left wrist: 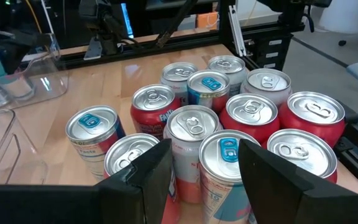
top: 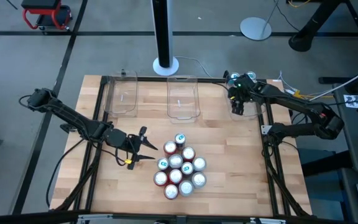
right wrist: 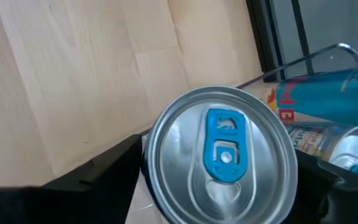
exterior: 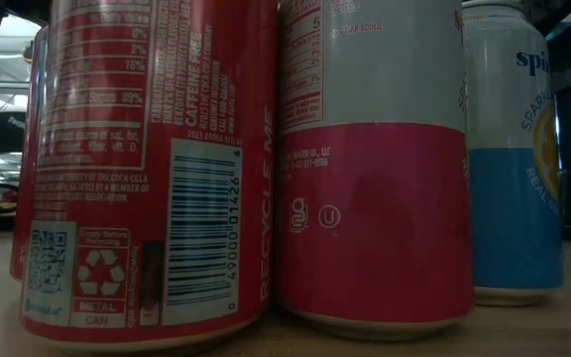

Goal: Sort soda cans
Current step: Put the blue soda can into the top right transparent bin

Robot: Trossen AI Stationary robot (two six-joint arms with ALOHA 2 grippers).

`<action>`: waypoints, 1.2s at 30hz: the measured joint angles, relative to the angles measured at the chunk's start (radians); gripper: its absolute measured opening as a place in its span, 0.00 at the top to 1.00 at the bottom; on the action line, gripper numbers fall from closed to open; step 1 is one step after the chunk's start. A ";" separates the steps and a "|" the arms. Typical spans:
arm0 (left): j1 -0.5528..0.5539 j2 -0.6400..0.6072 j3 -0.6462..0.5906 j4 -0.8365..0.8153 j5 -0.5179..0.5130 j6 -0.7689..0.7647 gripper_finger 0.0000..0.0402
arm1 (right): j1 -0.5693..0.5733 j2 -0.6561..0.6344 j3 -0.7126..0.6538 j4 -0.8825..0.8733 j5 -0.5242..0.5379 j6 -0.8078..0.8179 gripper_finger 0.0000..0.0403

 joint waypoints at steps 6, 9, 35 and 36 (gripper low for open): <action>0.000 0.000 0.000 -0.001 0.000 0.001 0.56 | 0.000 -0.039 -0.003 0.002 -0.001 -0.014 0.24; 0.000 0.000 0.000 -0.001 0.000 0.000 0.56 | 0.000 -0.064 -0.003 0.002 -0.001 -0.014 0.24; 0.000 0.000 0.000 0.000 0.000 0.006 0.56 | 0.115 -0.244 0.082 0.009 -0.077 -0.086 0.24; 0.000 0.000 0.000 0.000 0.000 0.006 0.56 | 0.142 -0.247 0.088 0.011 -0.079 -0.089 0.24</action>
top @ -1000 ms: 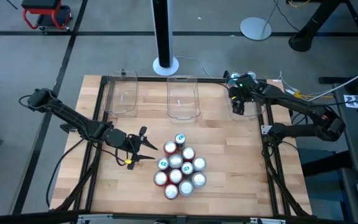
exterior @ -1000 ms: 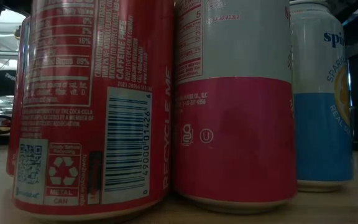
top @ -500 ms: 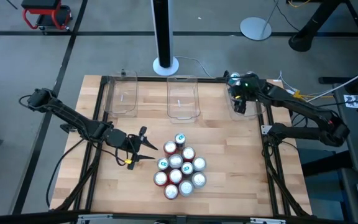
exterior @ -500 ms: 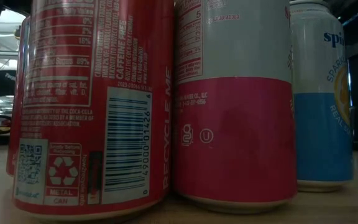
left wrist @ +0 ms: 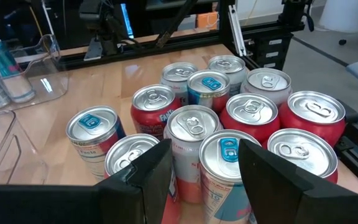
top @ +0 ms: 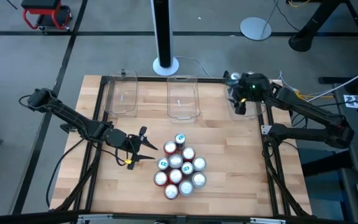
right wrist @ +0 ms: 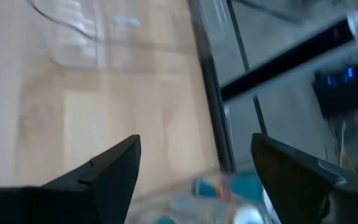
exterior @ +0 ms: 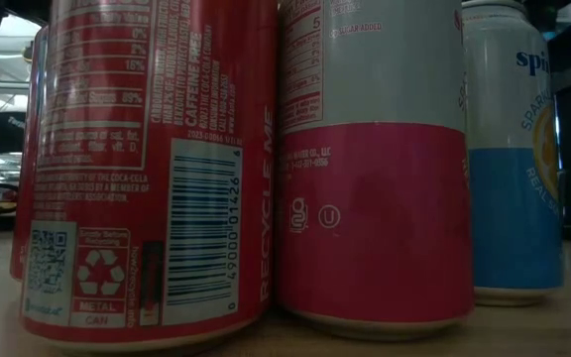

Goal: Sort soda cans
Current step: Put the blue soda can into the top right transparent bin

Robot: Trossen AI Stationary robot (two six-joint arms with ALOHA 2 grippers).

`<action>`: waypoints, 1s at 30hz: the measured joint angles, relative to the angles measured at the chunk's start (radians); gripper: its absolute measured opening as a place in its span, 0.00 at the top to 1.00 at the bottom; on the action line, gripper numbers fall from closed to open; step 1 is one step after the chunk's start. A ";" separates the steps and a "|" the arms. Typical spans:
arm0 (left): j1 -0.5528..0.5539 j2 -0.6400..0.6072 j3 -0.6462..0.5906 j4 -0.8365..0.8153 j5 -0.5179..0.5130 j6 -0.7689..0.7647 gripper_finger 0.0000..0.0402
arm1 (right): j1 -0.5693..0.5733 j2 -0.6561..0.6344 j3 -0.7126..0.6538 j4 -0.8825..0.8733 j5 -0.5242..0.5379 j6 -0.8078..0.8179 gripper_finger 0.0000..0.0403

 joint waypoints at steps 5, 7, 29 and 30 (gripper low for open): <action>0.000 0.000 0.000 0.000 0.000 -0.006 0.56 | 0.144 0.000 0.007 0.050 0.024 -0.006 0.24; 0.000 0.000 0.000 0.000 0.000 -0.006 0.56 | 0.197 0.000 0.007 0.086 0.036 -0.022 0.24; 0.000 0.000 0.000 0.000 0.000 -0.006 0.56 | 0.464 0.186 0.007 0.520 -0.013 -0.082 0.20; 0.000 0.000 0.000 0.000 0.000 -0.006 0.56 | 0.470 0.199 0.007 0.537 -0.021 -0.082 0.17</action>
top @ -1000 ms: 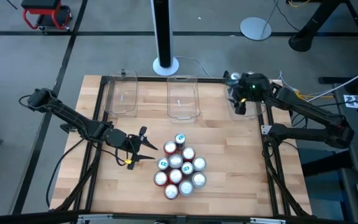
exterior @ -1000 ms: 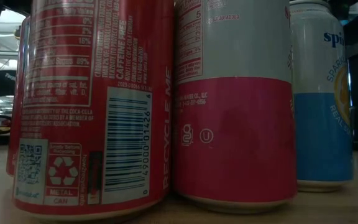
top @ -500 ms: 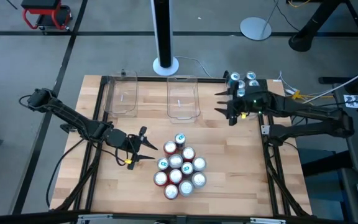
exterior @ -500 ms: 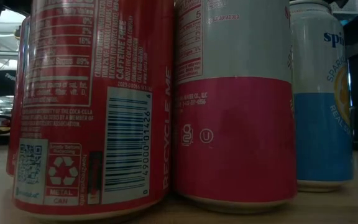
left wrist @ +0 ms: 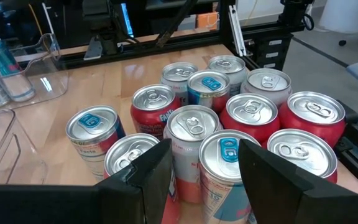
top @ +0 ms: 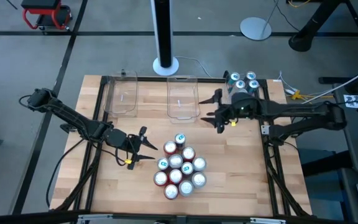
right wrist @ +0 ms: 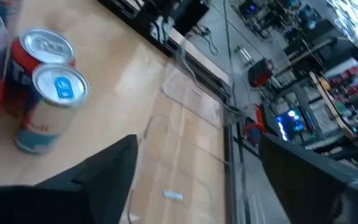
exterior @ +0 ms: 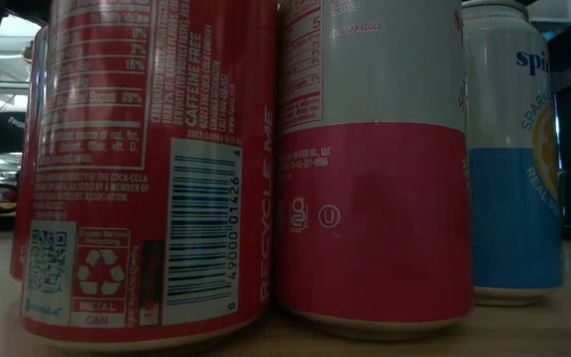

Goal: Sort soda cans
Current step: Put the blue soda can into the top right transparent bin

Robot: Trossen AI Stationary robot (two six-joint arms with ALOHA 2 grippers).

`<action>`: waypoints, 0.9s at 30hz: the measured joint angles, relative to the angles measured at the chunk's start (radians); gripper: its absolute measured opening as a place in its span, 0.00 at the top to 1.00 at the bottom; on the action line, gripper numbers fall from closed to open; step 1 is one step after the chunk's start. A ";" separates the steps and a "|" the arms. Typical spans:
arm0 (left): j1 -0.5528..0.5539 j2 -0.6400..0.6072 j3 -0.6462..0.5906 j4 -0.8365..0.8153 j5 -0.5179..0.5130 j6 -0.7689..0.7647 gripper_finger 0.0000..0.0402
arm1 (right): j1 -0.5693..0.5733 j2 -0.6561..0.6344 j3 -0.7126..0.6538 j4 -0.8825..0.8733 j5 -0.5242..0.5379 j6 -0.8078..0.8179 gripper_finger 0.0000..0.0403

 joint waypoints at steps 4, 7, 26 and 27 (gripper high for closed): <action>0.000 0.000 0.000 -0.001 0.000 0.000 0.56 | 0.019 0.046 0.000 0.050 -0.048 0.000 0.04; 0.000 0.000 0.000 -0.001 0.000 0.000 0.56 | 0.037 0.075 0.000 0.055 -0.084 0.001 0.04; 0.002 0.000 0.000 0.000 0.000 0.003 0.56 | 0.155 0.286 0.070 0.183 -0.041 0.028 0.13; 0.002 0.000 0.000 0.000 0.000 0.003 0.56 | 0.165 0.297 0.094 0.167 -0.040 0.013 0.13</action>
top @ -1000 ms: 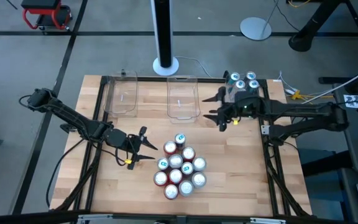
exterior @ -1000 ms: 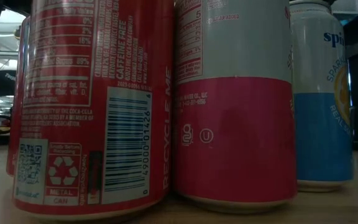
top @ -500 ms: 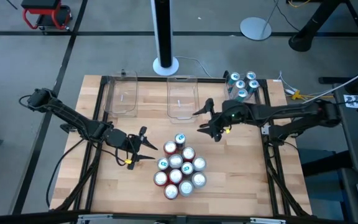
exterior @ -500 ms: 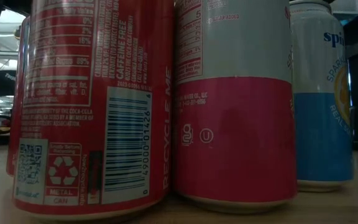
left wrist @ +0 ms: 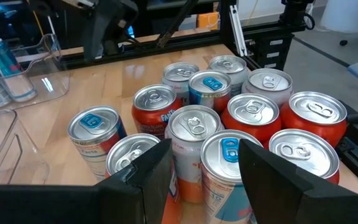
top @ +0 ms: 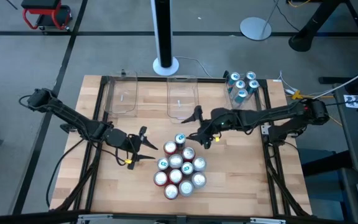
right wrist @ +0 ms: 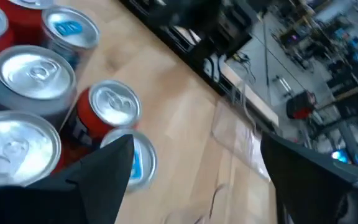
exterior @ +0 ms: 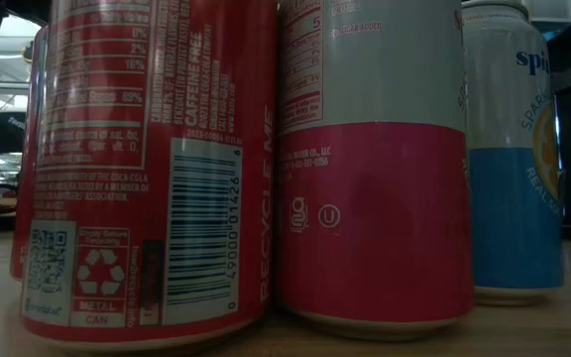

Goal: Sort soda cans
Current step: Put the blue soda can into the top right transparent bin

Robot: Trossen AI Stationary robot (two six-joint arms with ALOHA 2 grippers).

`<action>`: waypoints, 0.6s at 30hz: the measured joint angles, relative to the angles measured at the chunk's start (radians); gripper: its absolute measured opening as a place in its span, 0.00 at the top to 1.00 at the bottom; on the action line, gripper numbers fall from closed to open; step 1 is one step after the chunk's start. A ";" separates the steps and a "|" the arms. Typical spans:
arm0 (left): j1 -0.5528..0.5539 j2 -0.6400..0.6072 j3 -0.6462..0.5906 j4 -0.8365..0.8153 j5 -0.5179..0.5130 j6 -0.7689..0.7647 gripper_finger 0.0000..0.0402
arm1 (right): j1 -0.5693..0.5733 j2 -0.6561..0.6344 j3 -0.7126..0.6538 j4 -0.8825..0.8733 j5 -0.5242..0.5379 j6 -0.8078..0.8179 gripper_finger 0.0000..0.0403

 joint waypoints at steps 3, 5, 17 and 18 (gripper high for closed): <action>0.000 0.000 0.000 0.000 0.000 0.001 0.56 | 0.030 0.034 0.091 -0.075 0.001 -0.046 0.13; 0.000 0.000 0.000 0.000 0.000 0.001 0.56 | 0.044 0.059 0.158 -0.144 0.010 -0.064 0.13; 0.000 0.000 0.000 -0.002 0.000 -0.002 0.56 | 0.040 0.234 0.492 -0.553 0.040 0.035 0.13; 0.000 0.000 0.000 -0.002 0.000 -0.002 0.56 | 0.041 0.247 0.510 -0.580 0.040 0.045 0.13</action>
